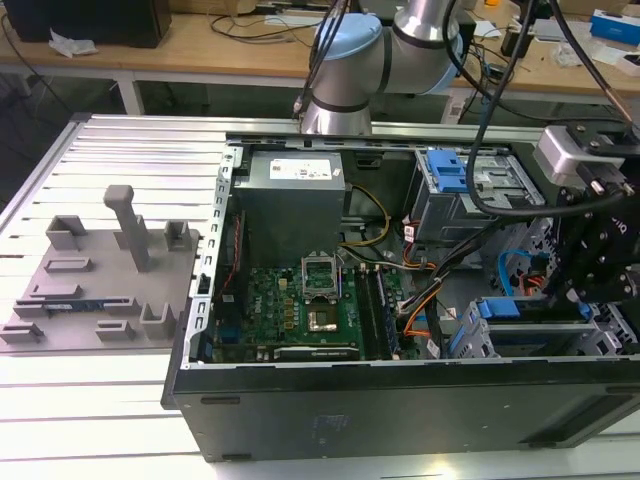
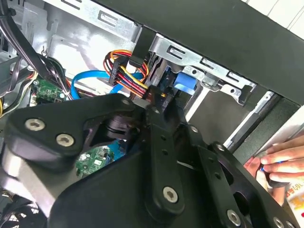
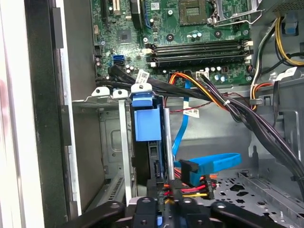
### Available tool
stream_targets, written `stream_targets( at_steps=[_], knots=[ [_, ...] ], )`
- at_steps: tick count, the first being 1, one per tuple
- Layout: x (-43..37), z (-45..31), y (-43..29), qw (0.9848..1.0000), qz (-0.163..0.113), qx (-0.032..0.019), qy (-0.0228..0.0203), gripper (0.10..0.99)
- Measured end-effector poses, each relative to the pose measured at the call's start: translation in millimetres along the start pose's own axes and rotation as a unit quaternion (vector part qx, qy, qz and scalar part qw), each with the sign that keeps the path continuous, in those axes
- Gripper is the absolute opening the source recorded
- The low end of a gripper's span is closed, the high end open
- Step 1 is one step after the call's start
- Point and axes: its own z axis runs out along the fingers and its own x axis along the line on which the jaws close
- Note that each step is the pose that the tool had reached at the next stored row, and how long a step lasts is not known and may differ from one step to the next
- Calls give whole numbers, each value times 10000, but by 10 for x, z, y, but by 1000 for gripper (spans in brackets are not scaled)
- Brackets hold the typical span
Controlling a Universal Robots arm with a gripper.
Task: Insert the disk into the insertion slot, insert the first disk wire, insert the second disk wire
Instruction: 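Insert the first disk wire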
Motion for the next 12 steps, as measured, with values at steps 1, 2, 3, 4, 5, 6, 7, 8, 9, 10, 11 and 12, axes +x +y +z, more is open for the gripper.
stream_targets(
  at_steps=[1, 2, 3, 4, 5, 6, 7, 8, 9, 10, 11, 12],
  knots=[
    [0, -7, 0, 10000, 0, 1, 4, 235],
    [0, -18, 0, 10000, 0, 1, 3, 302],
    [2, -47, 0, 10000, 0, 1, 3, 302],
    [2, -100, 0, 10000, 0, 1, 3, 302],
    [2, -156, 0, 10000, 0, 1, 2, 302],
    [3, -196, 0, 10000, 0, 1, 3, 302],
    [4, -238, 0, 10000, 0, 2, 3, 302],
    [6, -299, 0, 10000, 0, 5, 2, 302],
    [7, -334, -1, 10000, 0, 8, 2, 302],
    [8, -372, 0, 10000, 0, 11, 2, 302],
    [9, -394, 0, 10000, 0, 11, 2, 302],
    [9, -394, 0, 10000, 0, 11, 1, 302]
  ],
)
